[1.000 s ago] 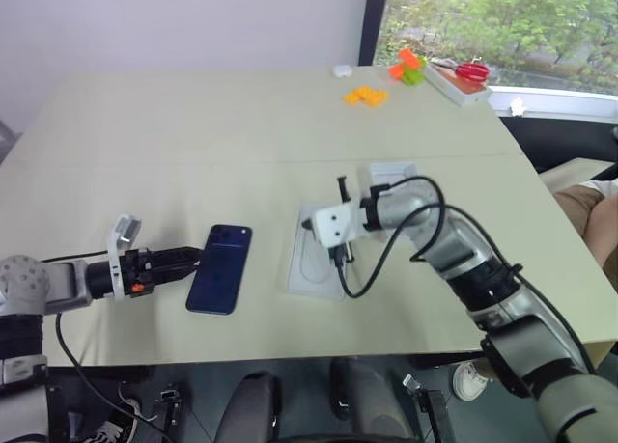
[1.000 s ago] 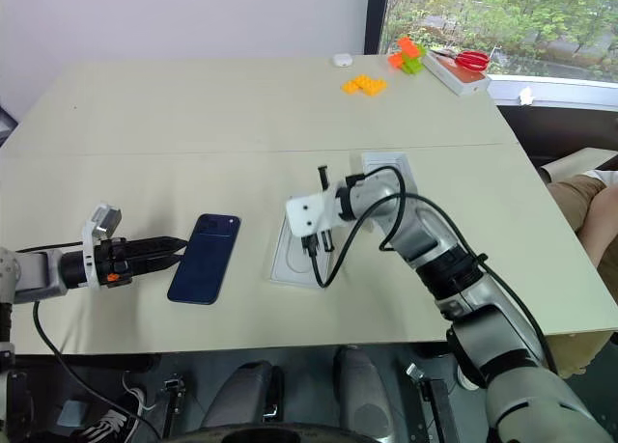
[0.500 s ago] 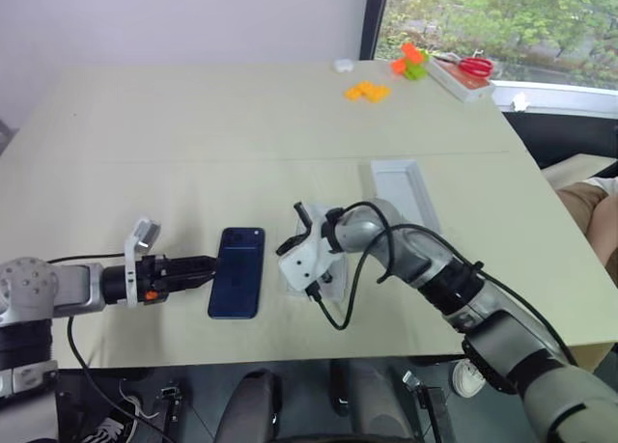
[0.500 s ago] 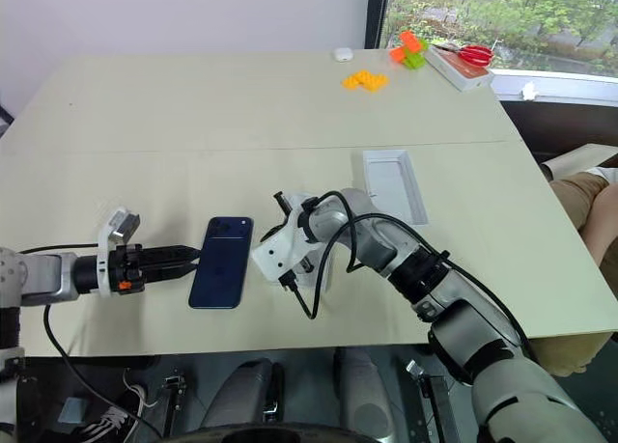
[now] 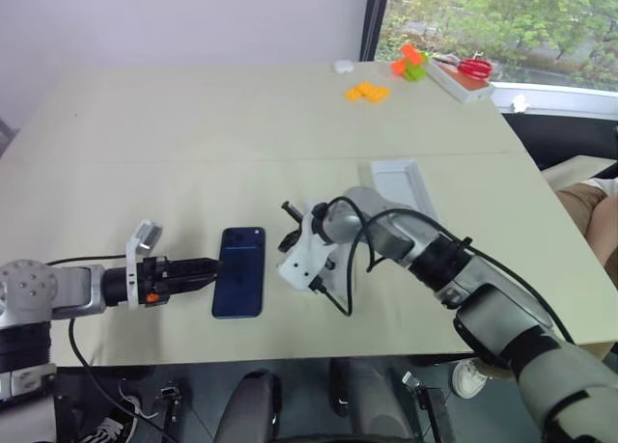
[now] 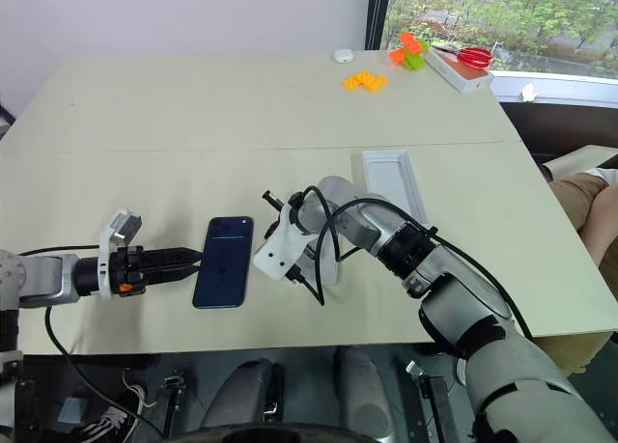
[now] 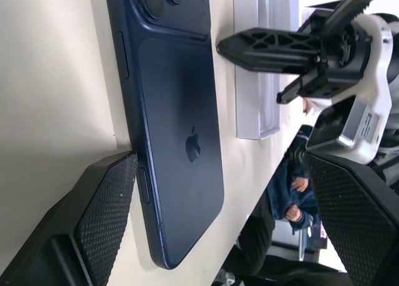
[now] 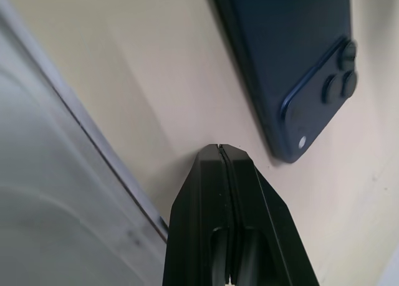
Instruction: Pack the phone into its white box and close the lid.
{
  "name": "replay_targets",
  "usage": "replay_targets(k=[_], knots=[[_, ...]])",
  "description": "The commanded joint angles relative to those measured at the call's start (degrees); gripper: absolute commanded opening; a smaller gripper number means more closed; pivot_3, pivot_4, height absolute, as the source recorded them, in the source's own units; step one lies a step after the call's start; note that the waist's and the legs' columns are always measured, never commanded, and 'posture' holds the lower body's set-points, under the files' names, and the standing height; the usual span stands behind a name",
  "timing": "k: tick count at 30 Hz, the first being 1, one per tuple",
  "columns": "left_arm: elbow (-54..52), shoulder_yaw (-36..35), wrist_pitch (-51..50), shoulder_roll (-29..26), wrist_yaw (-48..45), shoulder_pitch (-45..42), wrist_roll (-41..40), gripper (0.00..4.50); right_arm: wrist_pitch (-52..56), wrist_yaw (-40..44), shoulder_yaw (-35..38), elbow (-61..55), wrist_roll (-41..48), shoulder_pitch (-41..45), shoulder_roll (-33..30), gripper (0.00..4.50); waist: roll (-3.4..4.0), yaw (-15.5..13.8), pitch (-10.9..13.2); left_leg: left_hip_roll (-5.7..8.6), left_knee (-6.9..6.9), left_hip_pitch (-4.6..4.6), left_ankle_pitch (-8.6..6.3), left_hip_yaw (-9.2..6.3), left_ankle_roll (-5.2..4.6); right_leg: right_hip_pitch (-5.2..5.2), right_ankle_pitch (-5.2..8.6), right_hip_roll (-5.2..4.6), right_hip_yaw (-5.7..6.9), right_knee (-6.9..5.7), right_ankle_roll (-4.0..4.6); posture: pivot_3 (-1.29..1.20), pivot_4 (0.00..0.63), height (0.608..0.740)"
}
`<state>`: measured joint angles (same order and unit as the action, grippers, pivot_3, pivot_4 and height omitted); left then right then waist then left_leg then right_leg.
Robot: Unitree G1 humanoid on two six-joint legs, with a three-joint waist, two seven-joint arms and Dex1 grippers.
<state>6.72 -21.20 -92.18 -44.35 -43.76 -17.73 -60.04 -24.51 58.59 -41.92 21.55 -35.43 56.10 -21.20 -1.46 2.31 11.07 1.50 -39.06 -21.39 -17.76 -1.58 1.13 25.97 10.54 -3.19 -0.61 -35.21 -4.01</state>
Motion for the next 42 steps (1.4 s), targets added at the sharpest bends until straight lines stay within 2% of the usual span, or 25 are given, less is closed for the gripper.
replay_targets(k=[1, 13, 21, 28, 33, 36, 42], knots=[[-0.73, -1.09, -0.32, 0.21, 0.17, 0.27, -2.67, 4.5, -1.59, 0.38, 0.63, 3.05, 1.33, 1.0, 0.37, 0.02, 0.0, 0.01, 0.0, 0.0, 0.0, 0.0, 0.0, 0.0, 0.0, 0.0, 0.0, 0.0, 0.0, 0.0, 0.0, 0.0, 0.15, 0.74], [-1.66, -1.72, -0.32, 1.57, 4.11, 1.22, -6.92, 4.5, -7.08, 0.8, 2.03, 12.71, 5.71, 2.05, 0.87, 0.02, 0.0, -0.01, 0.0, 0.0, 0.0, 0.12, 0.04, -0.08, 0.06, -0.18, -0.02, -0.02, 0.05, 0.01, 0.03, 0.0, 0.15, 0.74], [-2.04, -2.66, -0.32, 2.41, 8.01, 0.96, -11.12, 4.5, -8.7, 3.74, 2.89, 13.38, 9.5, 0.75, 0.52, 0.02, 0.0, -0.01, 0.0, 0.0, -0.01, 0.13, 0.05, -0.14, 0.08, -0.22, -0.03, -0.02, 0.08, 0.01, 0.04, 0.0, 0.15, 0.74], [-1.49, -3.55, -0.32, 3.97, 11.8, -0.12, -12.29, 4.5, -4.94, 3.24, 3.53, 14.23, 9.77, 0.01, 2.68, 0.02, -0.01, 0.1, -0.01, 0.0, 0.0, 0.15, 0.06, -0.14, 0.1, -0.23, -0.03, -0.02, 0.08, 0.01, 0.05, 0.0, 0.15, 0.74], [-1.45, -4.33, -0.31, 6.34, 13.86, -0.62, -11.69, 4.5, -3.16, 1.94, 4.33, 14.28, 9.91, -1.17, 3.53, 0.02, 0.0, 0.23, -0.01, -0.05, 0.03, 0.64, 0.08, -0.14, 0.14, -0.65, -0.03, 0.05, 0.1, 0.01, 0.08, 0.0, 0.15, 0.74], [-1.81, -4.2, -0.22, 7.23, 14.45, -0.95, -11.19, 4.5, -0.32, 3.69, 5.85, 14.44, 12.31, -2.13, 4.05, 0.02, -0.01, 0.27, -0.01, -0.09, 0.08, 0.98, 0.08, -0.11, 0.14, -0.93, 0.03, 0.11, 0.07, 0.03, 0.16, 0.0, 0.15, 0.74], [-1.65, -4.18, -0.31, 6.16, 14.14, -0.73, -11.8, 4.5, 4.06, 7.73, 10.89, 13.91, 20.02, -3.79, 4.06, 0.02, 0.0, 0.22, 0.0, -0.17, 0.09, 0.99, 0.08, -0.12, 0.14, -0.97, 0.07, 0.31, 0.02, 0.05, 0.23, 0.0, 0.15, 0.74]])
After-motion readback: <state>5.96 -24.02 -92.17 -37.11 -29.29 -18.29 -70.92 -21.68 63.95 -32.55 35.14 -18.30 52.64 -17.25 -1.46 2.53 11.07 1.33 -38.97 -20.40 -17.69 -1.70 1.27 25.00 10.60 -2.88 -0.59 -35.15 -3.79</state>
